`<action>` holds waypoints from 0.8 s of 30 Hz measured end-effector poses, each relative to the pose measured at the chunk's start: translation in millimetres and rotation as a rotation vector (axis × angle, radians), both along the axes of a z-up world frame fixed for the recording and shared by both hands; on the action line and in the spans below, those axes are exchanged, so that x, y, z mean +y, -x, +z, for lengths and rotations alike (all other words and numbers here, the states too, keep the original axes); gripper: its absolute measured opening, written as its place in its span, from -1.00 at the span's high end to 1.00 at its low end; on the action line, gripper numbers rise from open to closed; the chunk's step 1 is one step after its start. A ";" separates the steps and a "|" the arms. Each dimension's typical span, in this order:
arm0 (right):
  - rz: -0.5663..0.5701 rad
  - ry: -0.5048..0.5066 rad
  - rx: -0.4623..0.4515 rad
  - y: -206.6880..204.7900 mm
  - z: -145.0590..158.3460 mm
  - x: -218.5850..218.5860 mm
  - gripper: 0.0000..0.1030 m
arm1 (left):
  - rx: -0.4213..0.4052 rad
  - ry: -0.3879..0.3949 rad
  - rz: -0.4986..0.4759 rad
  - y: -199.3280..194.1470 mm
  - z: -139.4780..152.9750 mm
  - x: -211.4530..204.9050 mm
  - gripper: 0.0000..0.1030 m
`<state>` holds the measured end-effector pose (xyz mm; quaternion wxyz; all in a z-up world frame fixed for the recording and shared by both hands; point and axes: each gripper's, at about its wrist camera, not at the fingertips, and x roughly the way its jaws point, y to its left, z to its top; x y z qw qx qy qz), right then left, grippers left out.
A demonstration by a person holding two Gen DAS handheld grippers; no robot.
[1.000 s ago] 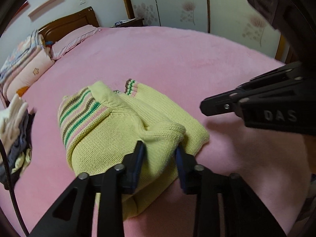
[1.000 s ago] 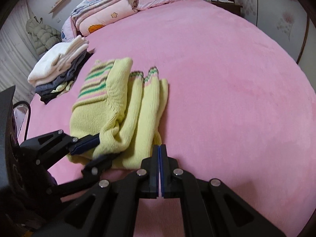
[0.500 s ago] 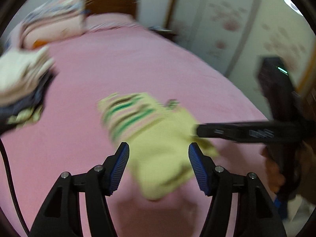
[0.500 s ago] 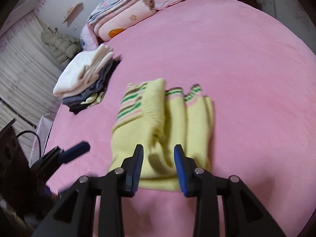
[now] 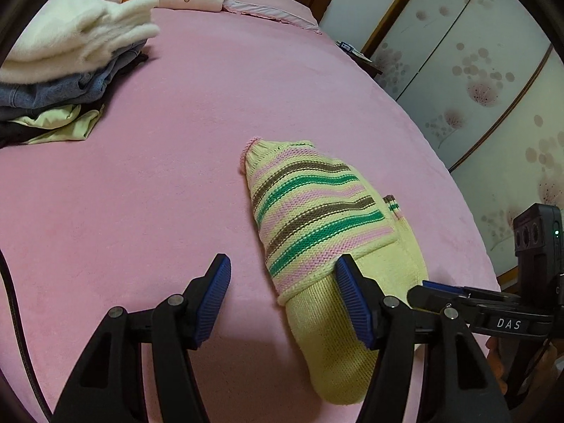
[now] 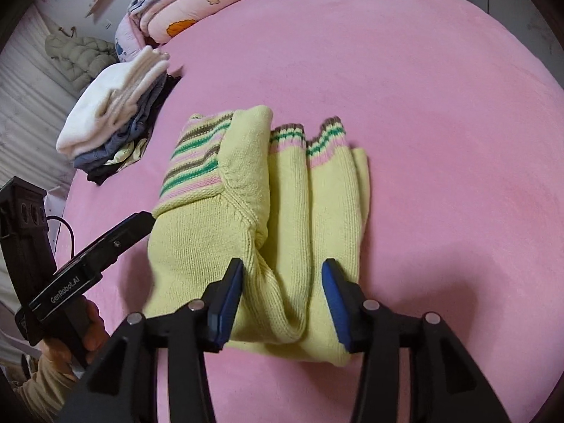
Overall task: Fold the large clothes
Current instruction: 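Grasp the folded cardigan bundle with both grippers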
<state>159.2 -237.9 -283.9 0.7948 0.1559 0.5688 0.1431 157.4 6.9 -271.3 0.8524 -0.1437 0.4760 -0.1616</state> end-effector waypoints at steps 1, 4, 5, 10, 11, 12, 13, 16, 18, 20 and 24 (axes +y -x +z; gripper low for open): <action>-0.003 -0.010 0.002 0.1 -1.2 -2.1 0.11 | 0.004 0.007 0.001 -1.7 -1.3 1.4 -0.18; -0.002 -0.032 -0.010 -2.4 -0.9 -2.7 0.11 | 0.009 0.007 -0.001 -5.0 0.1 0.7 -0.18; 0.002 -0.027 -0.015 -4.2 -0.3 -0.6 0.11 | 0.007 0.003 -0.003 -4.4 2.0 0.0 -0.18; 0.051 0.005 -0.038 -16.7 2.6 12.8 0.07 | -0.002 -0.010 -0.016 -4.2 6.7 -6.8 -0.16; 0.058 0.007 -0.038 -19.4 2.0 14.3 0.07 | -0.004 -0.014 -0.019 -4.3 7.4 -8.7 -0.16; 0.064 0.004 -0.038 -21.9 1.5 15.1 0.11 | -0.007 -0.018 -0.019 -4.5 8.0 -10.4 -0.16; 0.079 -0.005 -0.040 -23.9 1.4 16.4 0.17 | -0.012 -0.023 -0.024 -4.3 9.4 -12.5 -0.16; 0.118 -0.016 -0.061 -23.4 6.0 19.2 0.57 | -0.018 -0.022 -0.045 -4.4 14.0 -19.6 -0.16; 0.128 -0.011 -0.102 -17.1 15.8 18.9 0.64 | -0.026 -0.030 -0.070 -3.3 18.0 -26.8 -0.16; 0.115 -0.015 -0.166 -5.9 31.5 12.5 0.65 | -0.057 -0.058 -0.112 0.2 26.0 -39.2 -0.16; 0.055 0.002 -0.252 21.2 53.0 -8.4 0.65 | -0.090 -0.076 -0.175 4.3 34.5 -58.2 -0.16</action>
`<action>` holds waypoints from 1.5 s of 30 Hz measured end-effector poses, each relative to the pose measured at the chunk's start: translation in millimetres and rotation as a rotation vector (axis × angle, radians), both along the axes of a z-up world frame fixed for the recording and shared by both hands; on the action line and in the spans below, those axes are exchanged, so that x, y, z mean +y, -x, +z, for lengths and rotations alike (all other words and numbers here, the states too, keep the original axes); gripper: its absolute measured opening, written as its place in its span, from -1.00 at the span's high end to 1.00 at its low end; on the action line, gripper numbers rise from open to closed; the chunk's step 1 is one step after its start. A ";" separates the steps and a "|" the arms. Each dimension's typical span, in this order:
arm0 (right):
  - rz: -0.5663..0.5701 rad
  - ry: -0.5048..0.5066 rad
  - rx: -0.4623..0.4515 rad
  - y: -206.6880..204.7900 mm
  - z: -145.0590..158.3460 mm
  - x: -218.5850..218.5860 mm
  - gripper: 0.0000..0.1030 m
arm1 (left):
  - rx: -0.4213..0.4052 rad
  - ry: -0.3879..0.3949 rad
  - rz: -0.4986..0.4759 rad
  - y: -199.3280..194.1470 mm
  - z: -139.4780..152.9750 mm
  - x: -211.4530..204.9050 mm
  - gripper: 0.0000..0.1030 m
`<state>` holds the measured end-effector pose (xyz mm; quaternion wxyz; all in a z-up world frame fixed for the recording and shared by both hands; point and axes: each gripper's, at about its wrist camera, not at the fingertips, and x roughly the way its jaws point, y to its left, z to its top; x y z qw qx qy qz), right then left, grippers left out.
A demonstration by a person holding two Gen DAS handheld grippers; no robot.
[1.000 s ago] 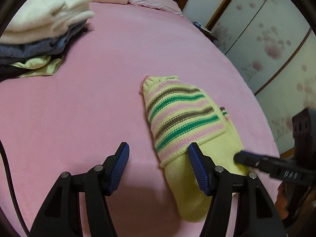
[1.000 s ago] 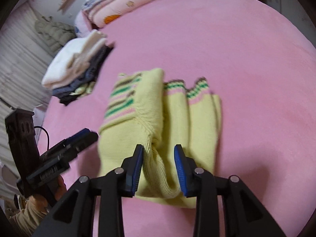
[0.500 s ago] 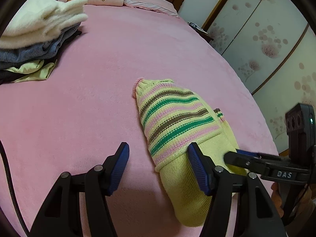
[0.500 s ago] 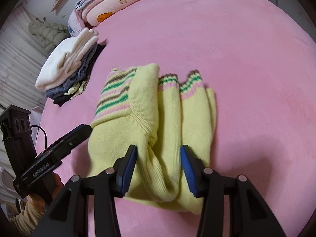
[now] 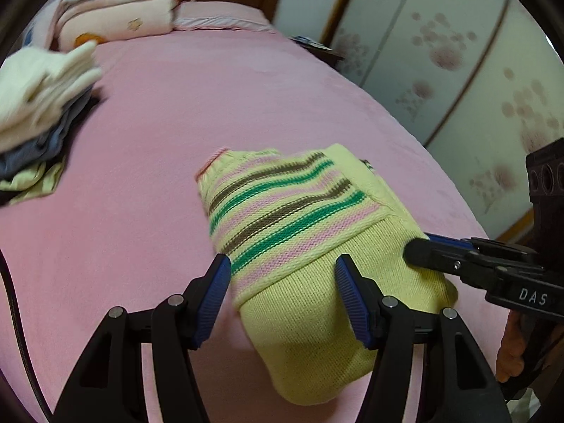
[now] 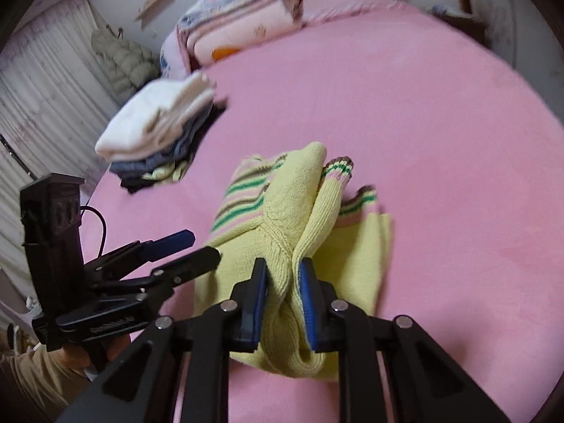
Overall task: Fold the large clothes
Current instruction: 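Grasp the folded cardigan bundle with both grippers, then lift the cardigan bundle with both grippers and carry it toward the clothes stack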
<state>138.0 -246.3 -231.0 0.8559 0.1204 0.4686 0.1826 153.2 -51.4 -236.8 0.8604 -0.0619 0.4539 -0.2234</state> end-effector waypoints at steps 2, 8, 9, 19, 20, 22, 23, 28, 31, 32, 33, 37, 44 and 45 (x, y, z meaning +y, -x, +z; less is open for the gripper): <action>-0.031 0.008 0.027 6.0 -10.1 -8.8 0.65 | 0.011 -0.007 -0.010 -0.8 -4.5 -5.8 -0.16; -0.143 -0.078 0.154 8.5 -72.6 -40.2 0.62 | 0.102 -0.023 0.019 -11.5 -26.1 -18.8 -0.16; -0.156 -0.098 0.161 8.1 -74.5 -43.3 0.59 | 0.098 -0.028 0.020 -11.6 -25.4 -19.7 -0.16; -0.132 0.024 0.123 9.5 -30.4 -25.7 0.34 | 0.104 -0.060 0.064 -5.5 -6.3 -12.0 -0.16; -0.140 0.028 0.110 9.8 -25.3 -27.6 0.34 | 0.100 -0.065 0.070 -4.8 -2.2 -11.6 -0.16; -0.148 0.029 0.057 7.0 -8.8 -23.0 0.34 | 0.092 -0.060 0.083 -3.7 8.6 -9.9 -0.16; -0.145 0.041 0.021 5.4 0.0 -19.3 0.34 | 0.088 -0.057 0.090 -5.1 12.8 -8.9 -0.16; -0.104 0.083 -0.048 -17.9 12.2 2.7 0.34 | 0.095 -0.082 0.115 -19.6 19.4 -15.5 -0.16; -0.080 0.084 -0.048 -35.6 2.3 10.7 0.35 | 0.118 -0.068 0.120 -31.3 12.7 -20.5 -0.16; -0.077 0.108 -0.039 -40.7 -3.0 13.7 0.43 | 0.126 -0.068 0.123 -34.9 8.9 -22.3 -0.16; -0.070 0.144 -0.017 -47.3 -12.3 17.4 0.57 | 0.132 -0.072 0.125 -37.2 5.6 -24.8 -0.16; -0.072 0.223 0.048 -53.4 -40.0 15.4 0.70 | 0.167 -0.140 0.123 -44.6 -14.6 -33.6 -0.16; -0.082 0.185 0.050 -49.0 -40.7 8.7 0.70 | 0.197 -0.101 0.141 -44.5 -25.5 -27.5 -0.18; -0.084 0.179 0.052 -49.0 -39.6 8.2 0.70 | 0.197 -0.104 0.143 -44.0 -24.8 -27.8 -0.19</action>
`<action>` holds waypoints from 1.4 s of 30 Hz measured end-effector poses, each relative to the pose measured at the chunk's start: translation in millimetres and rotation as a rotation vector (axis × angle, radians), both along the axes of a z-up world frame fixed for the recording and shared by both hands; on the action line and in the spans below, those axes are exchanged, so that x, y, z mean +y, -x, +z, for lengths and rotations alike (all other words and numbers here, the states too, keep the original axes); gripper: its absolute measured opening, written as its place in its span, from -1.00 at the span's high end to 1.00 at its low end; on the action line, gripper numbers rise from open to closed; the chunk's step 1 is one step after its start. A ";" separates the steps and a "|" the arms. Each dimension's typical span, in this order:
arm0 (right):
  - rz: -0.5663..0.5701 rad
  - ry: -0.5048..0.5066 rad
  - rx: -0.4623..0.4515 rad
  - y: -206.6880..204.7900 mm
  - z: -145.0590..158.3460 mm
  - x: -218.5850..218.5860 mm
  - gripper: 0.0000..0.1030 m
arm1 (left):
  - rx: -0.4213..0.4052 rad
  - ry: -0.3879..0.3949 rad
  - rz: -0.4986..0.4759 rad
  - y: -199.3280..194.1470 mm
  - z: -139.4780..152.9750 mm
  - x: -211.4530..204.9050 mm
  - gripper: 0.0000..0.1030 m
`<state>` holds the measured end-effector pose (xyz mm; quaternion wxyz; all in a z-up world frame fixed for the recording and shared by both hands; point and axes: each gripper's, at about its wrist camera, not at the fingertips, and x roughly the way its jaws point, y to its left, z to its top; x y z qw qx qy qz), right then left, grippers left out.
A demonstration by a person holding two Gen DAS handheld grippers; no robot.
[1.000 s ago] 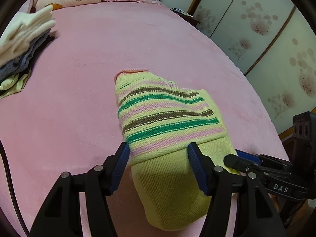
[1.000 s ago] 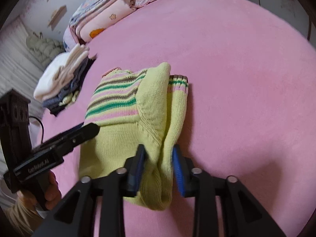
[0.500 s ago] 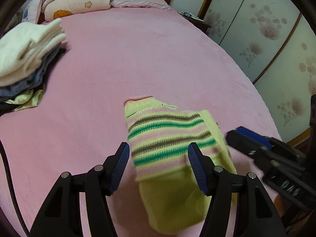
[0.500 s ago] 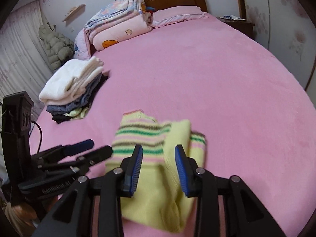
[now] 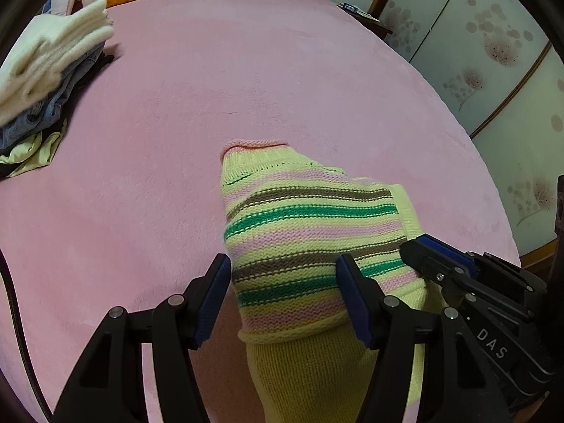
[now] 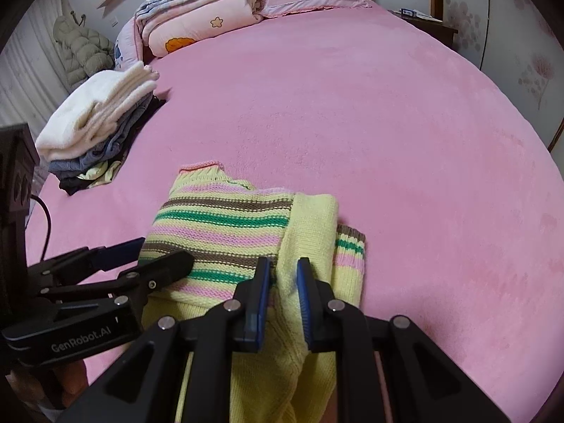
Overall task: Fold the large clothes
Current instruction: 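Lift the cardigan bundle with both grippers and carry it toward the clothes stack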
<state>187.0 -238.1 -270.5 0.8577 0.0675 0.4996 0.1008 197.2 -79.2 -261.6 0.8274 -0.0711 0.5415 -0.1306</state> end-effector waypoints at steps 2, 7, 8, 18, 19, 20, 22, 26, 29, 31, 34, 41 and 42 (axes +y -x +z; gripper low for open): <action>-0.004 -0.012 -0.004 1.7 3.0 -2.4 0.70 | -0.005 -0.017 0.000 -0.1 2.7 -0.1 -0.25; -0.020 -0.048 -0.028 12.4 17.1 -13.2 0.69 | -0.024 -0.058 -0.011 8.1 19.7 -1.8 -0.41; -0.025 -0.058 -0.033 16.6 21.2 -16.7 0.69 | -0.030 -0.061 -0.013 9.7 23.4 -1.3 -0.44; -0.056 -0.096 -0.046 47.5 50.1 -41.7 0.15 | -0.130 -0.114 -0.052 43.8 68.6 8.1 -0.72; -0.058 -0.102 -0.046 51.0 51.8 -45.0 0.09 | -0.126 -0.103 -0.053 47.1 71.4 11.0 -0.72; -0.059 -0.107 -0.042 53.8 52.9 -47.4 -0.05 | -0.126 -0.101 -0.051 48.9 72.7 12.4 -0.72; -0.059 -0.122 -0.035 58.6 52.6 -50.9 -0.20 | -0.114 -0.105 -0.044 55.1 74.1 17.7 -0.72; -0.047 -0.132 -0.014 64.5 43.7 -52.3 -0.28 | -0.065 -0.031 -0.070 61.8 62.3 16.8 -0.73; -0.037 -0.169 0.020 64.2 30.9 -50.9 -0.28 | 0.022 0.049 -0.074 62.2 41.4 15.0 -0.83; -0.044 -0.211 0.041 62.3 20.0 -51.6 -0.28 | 0.069 0.125 -0.070 63.1 27.7 13.6 -0.84; -0.058 -0.265 0.065 56.5 4.2 -53.5 -0.28 | 0.093 0.198 -0.023 61.0 10.8 17.1 -0.84; -0.028 -0.376 0.190 31.9 -38.7 -49.5 -0.28 | 0.120 0.312 0.076 45.3 -22.7 32.4 -0.84; -0.018 -0.385 0.199 29.6 -42.9 -49.1 -0.28 | 0.133 0.321 0.083 44.1 -29.0 33.2 -0.84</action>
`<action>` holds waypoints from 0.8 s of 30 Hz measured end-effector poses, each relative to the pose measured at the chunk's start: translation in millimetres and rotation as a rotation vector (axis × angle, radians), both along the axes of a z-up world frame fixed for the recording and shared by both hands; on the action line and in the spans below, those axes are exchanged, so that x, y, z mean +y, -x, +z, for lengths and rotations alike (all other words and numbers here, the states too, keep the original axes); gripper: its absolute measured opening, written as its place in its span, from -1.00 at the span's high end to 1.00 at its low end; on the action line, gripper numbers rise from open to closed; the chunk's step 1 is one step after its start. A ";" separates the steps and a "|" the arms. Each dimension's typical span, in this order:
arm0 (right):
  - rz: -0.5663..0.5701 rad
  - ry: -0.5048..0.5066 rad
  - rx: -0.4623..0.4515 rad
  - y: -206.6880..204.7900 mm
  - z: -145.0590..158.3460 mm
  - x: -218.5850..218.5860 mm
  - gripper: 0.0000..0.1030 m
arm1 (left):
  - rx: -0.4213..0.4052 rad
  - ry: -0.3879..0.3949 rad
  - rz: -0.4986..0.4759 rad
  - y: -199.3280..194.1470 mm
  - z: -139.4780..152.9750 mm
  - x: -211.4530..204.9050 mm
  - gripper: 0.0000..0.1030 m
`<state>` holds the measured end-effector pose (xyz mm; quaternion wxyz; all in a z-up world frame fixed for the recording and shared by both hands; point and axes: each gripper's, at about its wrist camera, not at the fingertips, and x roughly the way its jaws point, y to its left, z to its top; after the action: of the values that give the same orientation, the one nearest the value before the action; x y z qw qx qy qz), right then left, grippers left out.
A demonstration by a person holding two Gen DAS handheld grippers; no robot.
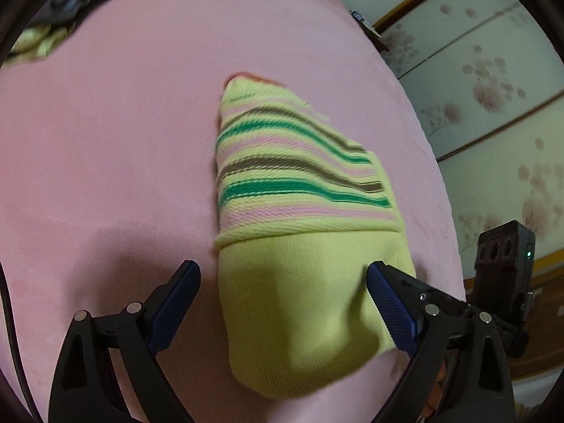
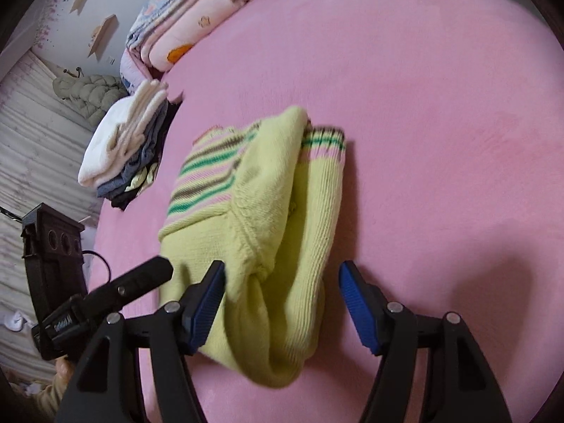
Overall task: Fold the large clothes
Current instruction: 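Lift the cardigan bundle with both grippers and carry it toward the clothes stack, then lower the cardigan onto the white towel atop the stack with both grippers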
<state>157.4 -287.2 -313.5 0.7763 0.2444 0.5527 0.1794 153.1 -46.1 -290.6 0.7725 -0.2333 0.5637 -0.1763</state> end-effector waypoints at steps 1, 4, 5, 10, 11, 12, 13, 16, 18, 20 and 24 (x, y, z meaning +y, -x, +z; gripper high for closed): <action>0.014 -0.023 0.011 -3.4 -5.4 0.8 -0.28 | 0.012 0.014 0.006 -1.1 -6.5 0.7 -0.84; 0.023 -0.096 0.040 -10.5 -17.9 -1.2 -0.32 | 0.027 0.059 0.017 -4.0 -17.4 1.3 -0.84; 0.025 -0.115 0.051 -12.2 -21.8 -1.8 -0.39 | 0.027 0.071 0.019 -4.3 -20.9 0.9 -0.84; 0.053 -0.204 0.082 -19.6 -35.4 -4.0 -0.43 | 0.017 0.090 0.014 -6.2 -31.8 -4.3 -0.83; 0.052 -0.213 0.084 -20.0 -36.2 -4.7 -0.41 | 0.012 0.089 0.012 -6.8 -31.5 -4.8 -0.77; 0.053 -0.221 0.082 -19.6 -35.9 -4.9 -0.28 | 0.007 0.090 0.005 -6.6 -31.2 -6.3 -0.47; 0.069 -0.247 0.083 -19.2 -35.5 -3.3 -0.10 | 0.010 0.084 -0.002 -6.2 -30.6 -10.1 -0.43; 0.067 -0.247 0.088 -17.9 -31.1 -1.9 0.13 | -0.001 0.061 -0.012 -6.3 -19.7 -18.1 -0.25; 0.061 -0.235 0.089 -17.0 -22.8 0.1 0.21 | 0.006 0.054 -0.011 -5.6 -10.6 -17.6 -0.20; 0.066 -0.204 0.091 -15.7 -8.8 4.8 0.25 | 0.023 0.042 -0.005 -2.7 4.7 -17.8 -0.17; 0.096 -0.180 0.104 -9.2 31.0 14.3 0.28 | 0.031 -0.006 -0.016 7.7 57.2 -15.9 -0.16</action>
<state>166.6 -272.9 -282.5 0.7119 0.2953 0.5851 0.2522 145.4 -62.0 -233.4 0.7630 -0.2291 0.5779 -0.1769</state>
